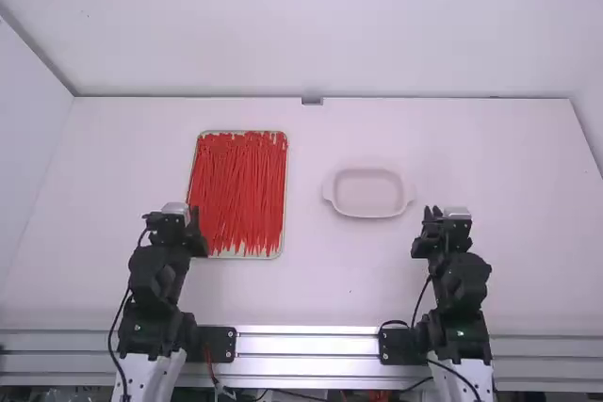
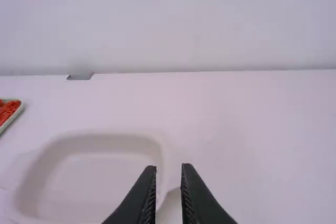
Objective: Fasten the cable tie
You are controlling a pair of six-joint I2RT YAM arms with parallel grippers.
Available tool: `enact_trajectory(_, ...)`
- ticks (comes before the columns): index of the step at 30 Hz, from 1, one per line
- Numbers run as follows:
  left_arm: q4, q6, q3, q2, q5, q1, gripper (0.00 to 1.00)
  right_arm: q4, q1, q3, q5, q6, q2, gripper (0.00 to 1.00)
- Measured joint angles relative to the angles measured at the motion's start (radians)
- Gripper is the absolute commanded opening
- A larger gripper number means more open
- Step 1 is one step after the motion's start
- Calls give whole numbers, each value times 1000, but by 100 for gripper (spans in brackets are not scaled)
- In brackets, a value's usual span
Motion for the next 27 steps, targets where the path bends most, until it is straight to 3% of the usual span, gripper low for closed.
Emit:
enact_trajectory(9,-95,-12,137,209,42,2,33,-41,35,116,-13,7,185,33)
enact_trajectory(27,-313,-74,539,750,144,10,68,-166,172,429,-60,46,650,69)
